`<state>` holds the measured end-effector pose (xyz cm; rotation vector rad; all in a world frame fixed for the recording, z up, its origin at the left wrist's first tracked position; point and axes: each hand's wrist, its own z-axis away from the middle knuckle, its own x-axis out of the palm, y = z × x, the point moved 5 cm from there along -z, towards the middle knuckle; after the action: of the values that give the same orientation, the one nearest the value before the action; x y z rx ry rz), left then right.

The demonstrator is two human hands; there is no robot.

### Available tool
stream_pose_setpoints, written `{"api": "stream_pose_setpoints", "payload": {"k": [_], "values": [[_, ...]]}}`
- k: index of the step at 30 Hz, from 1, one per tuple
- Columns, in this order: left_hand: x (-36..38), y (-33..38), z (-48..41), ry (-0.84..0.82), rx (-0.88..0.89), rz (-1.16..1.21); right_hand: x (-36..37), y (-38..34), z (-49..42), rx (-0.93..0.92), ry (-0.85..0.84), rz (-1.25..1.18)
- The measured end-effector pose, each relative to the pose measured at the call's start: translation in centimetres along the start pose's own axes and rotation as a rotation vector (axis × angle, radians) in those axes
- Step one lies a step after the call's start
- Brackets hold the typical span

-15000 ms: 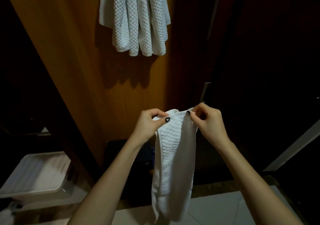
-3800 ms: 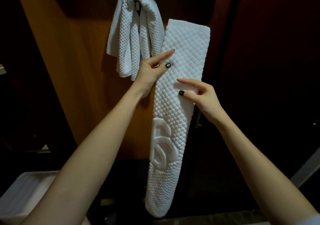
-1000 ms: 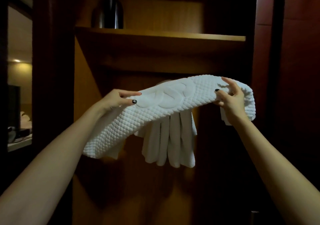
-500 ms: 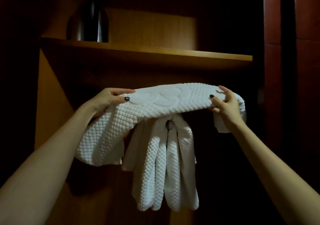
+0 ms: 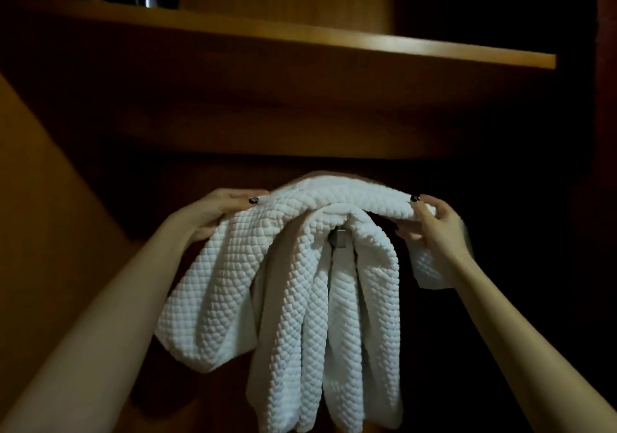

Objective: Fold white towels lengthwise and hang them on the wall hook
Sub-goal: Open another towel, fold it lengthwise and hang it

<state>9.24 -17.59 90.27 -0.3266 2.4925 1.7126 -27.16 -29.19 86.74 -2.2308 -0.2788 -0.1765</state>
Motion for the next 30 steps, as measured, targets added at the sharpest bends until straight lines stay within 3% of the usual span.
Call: {"api": "stream_pose_setpoints", "payload": {"k": [5,11,14,18,21,25,30], "values": [[2.9,-5.8,0.7,0.002,-0.003,0.187,-1.5,2.9,3.7,-0.073,-0.031,0.357],[4.6,-11.9,3.8,0.252,-0.055,-0.032,-2.7,2.2,5.6,-0.237,-0.047,0.670],[4.8,-12.2,6.1,0.427,0.103,-0.176,-3.3,1.5,6.1,-0.352,-0.037,0.802],[8.1,-10.1,9.9,0.587,0.416,-0.226,-3.2,1.9,7.1,-0.400,-0.195,0.661],[11.5,-8.9,12.2,0.662,0.606,-0.461,-3.2,2.7,8.2,-0.465,-0.280,0.645],[13.3,-9.8,12.4,0.699,0.602,-0.783,-3.5,3.4,7.6,-0.570,-0.342,0.741],[12.9,-10.4,13.0,0.780,0.724,-0.800,-3.7,5.5,6.6,-0.477,-0.416,1.002]]}}
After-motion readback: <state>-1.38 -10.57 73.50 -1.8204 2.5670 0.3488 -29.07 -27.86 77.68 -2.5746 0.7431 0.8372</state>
